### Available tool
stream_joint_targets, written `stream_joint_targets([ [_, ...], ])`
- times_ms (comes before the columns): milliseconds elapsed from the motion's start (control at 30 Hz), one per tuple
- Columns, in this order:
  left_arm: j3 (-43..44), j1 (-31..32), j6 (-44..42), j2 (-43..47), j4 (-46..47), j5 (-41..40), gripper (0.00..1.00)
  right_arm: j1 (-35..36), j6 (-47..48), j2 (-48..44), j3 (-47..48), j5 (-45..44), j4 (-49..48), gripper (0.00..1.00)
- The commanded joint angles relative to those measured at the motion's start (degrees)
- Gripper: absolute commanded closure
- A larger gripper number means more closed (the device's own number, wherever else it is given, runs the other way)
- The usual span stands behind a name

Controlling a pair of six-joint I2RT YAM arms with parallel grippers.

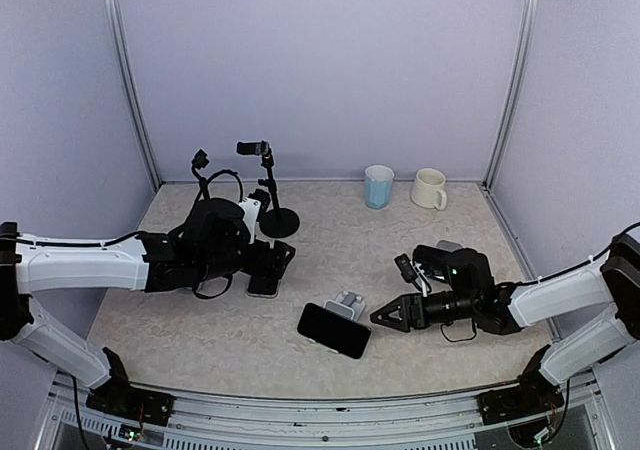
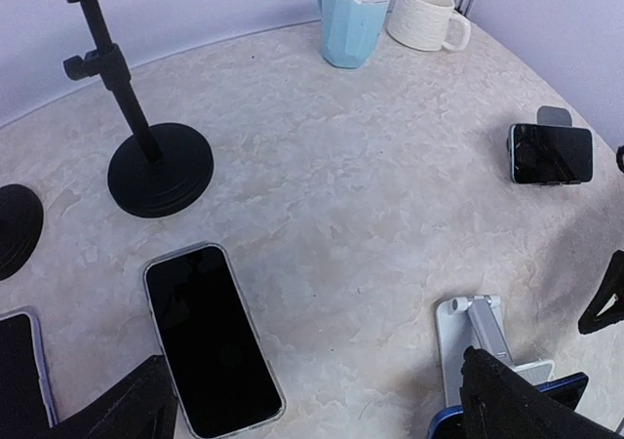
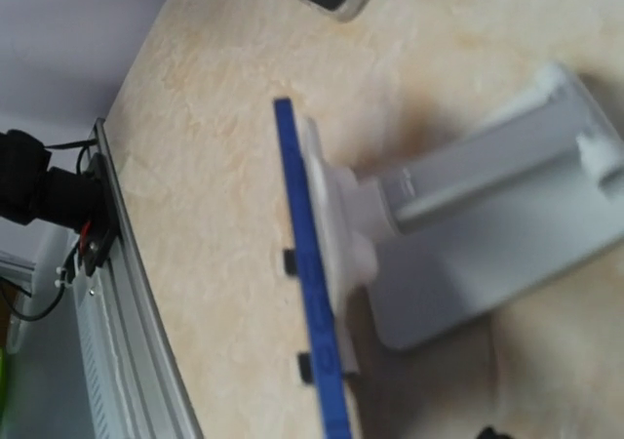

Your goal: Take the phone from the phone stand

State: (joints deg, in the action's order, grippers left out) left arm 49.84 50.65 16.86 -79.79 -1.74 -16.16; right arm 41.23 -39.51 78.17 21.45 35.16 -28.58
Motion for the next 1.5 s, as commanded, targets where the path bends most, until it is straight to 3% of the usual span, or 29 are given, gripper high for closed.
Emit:
stream_joint_targets([
  [0, -2.9, 2.2, -4.8, 3.3, 6.7, -2.8, 0.01, 1.5, -3.8, 2.0, -2.6, -1.4, -8.1, 0.29],
  [267, -7.6, 3.5, -8.3, 7.8, 14.1, -1.4, 0.01, 3.9, -5.9, 8.0, -3.1, -1.5, -14.9, 0.4],
  [600, -8.7, 4.3, -10.4, 8.9, 14.9, -1.3, 0.01, 5.8, -7.2, 14.8, -2.6, -1.3, -21.3, 0.5],
  [867, -8.8, 5.1, -12.3, 8.6, 15.1, -1.1, 0.01, 6.3, -8.4, 18.7, -2.8, -0.8, -25.6, 0.66],
  [1267, -9.2, 7.0, -16.4, 8.7, 14.9, -1.7, 0.01, 6.3, -6.0, 14.4, -0.9, -0.8, -19.6, 0.98],
  [1467, -9.2, 7.9, -17.9, 8.6, 14.3, -1.9, 0.01, 6.3, -3.7, 12.0, 1.8, -1.7, -15.0, 1.0],
])
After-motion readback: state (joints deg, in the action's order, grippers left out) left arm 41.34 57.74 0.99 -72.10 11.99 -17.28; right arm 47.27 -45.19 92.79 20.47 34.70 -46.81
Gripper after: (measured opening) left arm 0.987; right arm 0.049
